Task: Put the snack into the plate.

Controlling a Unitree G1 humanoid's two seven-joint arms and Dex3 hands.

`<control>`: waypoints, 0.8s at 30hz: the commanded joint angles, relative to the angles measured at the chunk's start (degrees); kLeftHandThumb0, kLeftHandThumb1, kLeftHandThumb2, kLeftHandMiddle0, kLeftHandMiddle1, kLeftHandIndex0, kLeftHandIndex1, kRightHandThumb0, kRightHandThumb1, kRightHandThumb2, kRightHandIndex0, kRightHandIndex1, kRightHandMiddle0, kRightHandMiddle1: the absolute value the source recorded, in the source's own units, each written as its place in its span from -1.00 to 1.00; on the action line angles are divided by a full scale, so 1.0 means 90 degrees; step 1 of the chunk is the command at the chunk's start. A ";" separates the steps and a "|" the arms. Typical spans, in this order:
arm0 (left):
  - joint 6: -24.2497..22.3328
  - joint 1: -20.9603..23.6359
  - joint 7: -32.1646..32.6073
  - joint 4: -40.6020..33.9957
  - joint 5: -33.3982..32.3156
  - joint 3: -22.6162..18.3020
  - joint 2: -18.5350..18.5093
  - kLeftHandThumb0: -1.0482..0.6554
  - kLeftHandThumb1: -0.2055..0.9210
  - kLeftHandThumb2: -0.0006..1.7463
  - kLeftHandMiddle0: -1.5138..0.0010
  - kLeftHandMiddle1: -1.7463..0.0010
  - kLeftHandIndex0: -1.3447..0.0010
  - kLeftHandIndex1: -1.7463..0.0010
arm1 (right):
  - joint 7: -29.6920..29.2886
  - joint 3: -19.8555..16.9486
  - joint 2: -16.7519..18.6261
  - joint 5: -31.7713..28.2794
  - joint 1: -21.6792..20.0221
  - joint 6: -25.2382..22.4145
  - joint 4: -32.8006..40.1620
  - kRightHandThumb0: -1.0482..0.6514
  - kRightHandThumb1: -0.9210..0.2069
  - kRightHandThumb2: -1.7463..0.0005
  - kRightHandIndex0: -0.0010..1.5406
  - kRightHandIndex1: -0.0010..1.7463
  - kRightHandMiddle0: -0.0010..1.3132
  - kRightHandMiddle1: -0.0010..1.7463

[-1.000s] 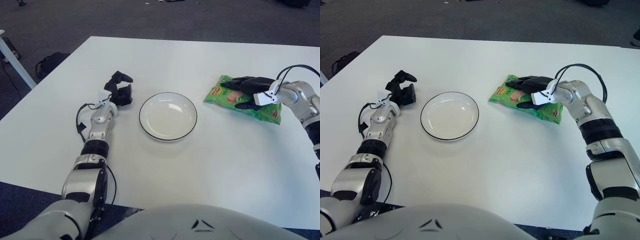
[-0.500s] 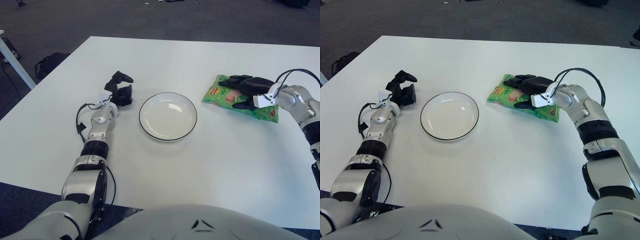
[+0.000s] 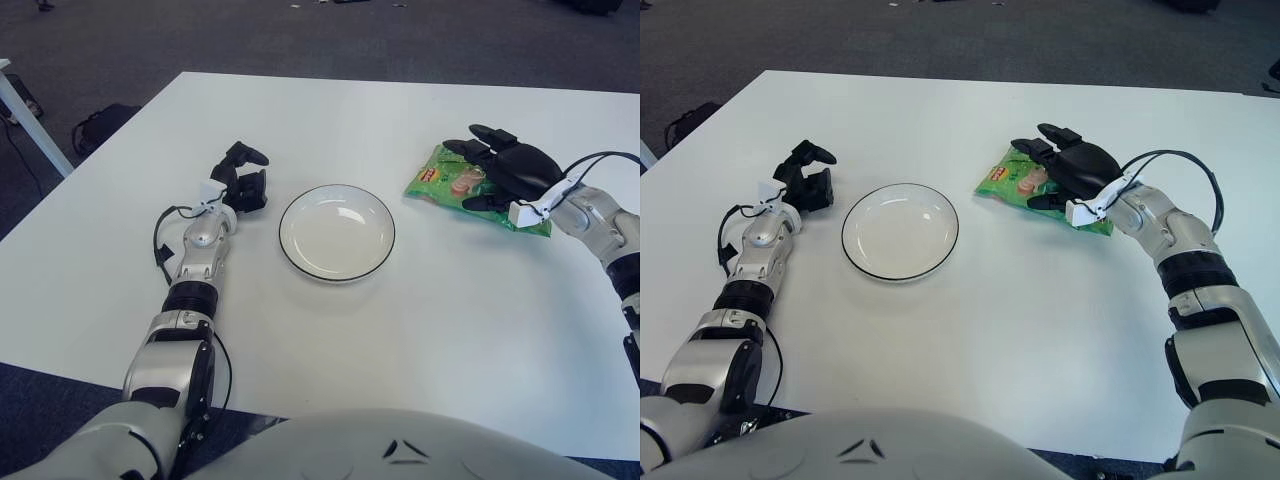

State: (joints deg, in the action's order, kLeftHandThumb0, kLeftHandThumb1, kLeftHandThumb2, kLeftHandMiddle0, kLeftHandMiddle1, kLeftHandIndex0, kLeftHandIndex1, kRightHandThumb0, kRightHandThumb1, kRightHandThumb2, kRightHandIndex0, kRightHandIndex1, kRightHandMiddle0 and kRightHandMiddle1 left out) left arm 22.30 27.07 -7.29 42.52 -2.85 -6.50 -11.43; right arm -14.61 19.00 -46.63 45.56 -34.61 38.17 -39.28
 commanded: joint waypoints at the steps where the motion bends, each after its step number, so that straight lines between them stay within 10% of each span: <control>1: 0.0011 -0.0512 -0.0014 0.0446 0.0140 0.0131 0.0154 -0.24 0.39 0.13 -0.57 -1.00 0.39 -1.00 | -0.1540 0.0136 -0.0174 0.0680 -0.0059 0.0277 -0.0287 -0.84 -1.00 0.38 -1.00 -1.00 -1.00 -0.63; 10: 0.0031 -0.0494 0.0088 0.0462 0.0292 0.0202 0.0117 -0.25 0.37 0.14 -0.59 -1.00 0.38 -1.00 | -0.1835 0.0029 -0.0338 0.0587 -0.0114 0.0494 -0.0492 -0.86 -1.00 0.32 -1.00 -1.00 -1.00 -0.70; 24: 0.0065 -0.0467 0.0072 0.0518 0.0223 0.0175 0.0162 -0.25 0.37 0.15 -0.55 -1.00 0.37 -1.00 | 0.0054 -0.0421 -0.0551 -0.0477 0.0357 0.0108 0.0208 -0.99 -1.00 0.20 -1.00 -1.00 -1.00 -0.71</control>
State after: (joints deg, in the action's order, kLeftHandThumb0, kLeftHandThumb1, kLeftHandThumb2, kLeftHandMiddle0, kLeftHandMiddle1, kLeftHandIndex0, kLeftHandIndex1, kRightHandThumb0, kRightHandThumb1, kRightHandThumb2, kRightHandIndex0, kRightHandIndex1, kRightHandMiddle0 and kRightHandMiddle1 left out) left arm 23.46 26.82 -6.73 43.86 -1.70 -5.75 -11.18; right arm -17.97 16.11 -50.47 43.30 -33.11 40.26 -39.20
